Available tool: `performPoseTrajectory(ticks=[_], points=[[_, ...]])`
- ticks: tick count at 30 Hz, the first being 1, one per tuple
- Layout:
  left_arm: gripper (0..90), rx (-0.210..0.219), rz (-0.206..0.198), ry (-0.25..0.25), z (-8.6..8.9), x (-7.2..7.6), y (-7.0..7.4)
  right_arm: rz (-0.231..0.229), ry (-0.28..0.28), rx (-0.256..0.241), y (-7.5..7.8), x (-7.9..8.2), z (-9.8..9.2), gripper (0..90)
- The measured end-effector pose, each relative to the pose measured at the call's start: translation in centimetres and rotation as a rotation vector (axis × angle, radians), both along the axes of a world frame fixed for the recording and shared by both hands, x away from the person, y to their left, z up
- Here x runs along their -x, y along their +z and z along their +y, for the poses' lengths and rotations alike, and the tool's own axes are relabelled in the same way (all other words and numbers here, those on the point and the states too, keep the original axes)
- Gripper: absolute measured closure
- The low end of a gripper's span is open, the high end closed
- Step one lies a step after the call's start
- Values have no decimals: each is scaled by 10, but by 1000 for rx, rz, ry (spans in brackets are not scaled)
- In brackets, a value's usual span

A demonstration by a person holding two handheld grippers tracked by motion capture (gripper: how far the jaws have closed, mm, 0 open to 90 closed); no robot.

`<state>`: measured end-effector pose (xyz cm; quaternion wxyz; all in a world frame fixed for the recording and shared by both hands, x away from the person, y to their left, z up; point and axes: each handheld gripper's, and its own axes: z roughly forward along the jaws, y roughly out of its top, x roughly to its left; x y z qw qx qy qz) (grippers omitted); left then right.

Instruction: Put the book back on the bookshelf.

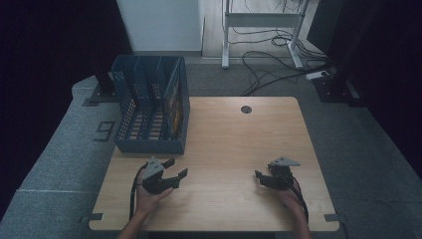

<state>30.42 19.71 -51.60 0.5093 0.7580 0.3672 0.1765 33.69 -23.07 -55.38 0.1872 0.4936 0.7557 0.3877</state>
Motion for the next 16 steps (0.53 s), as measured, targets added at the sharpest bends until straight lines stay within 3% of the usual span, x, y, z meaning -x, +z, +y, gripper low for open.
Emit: performPoseTrajectory(ticks=[9, 16], points=[[305, -62, 57, -17, -5, -1, -15, 0, 0, 4, 0, 0, 1, 339], [302, -102, 65, 24, -4, -3, -19, 0, 0, 5, 0, 0, 1, 338]])
